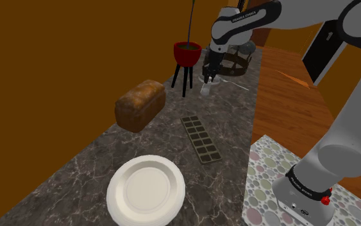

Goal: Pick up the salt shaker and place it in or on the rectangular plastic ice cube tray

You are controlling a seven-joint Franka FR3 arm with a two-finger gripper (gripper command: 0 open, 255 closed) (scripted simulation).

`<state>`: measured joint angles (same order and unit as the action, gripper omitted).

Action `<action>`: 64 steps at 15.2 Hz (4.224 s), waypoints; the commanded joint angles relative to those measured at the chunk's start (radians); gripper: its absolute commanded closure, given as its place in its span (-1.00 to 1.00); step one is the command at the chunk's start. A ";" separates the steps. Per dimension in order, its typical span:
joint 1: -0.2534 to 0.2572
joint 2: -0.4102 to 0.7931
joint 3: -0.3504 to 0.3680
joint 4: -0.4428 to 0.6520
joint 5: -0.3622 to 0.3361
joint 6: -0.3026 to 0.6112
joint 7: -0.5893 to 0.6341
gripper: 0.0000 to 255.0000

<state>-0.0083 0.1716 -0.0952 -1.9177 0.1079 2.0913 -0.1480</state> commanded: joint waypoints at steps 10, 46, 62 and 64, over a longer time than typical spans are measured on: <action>0.000 -0.043 -0.002 0.093 -0.011 -0.135 0.015 1.00; 0.246 -0.578 0.317 -0.527 0.065 -0.006 0.517 1.00; 0.248 -0.513 0.331 -0.618 0.072 0.150 0.510 1.00; 0.248 -0.513 0.331 -0.618 0.072 0.150 0.510 1.00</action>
<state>0.2393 -0.3440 0.2350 -2.5329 0.1796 2.2433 0.3622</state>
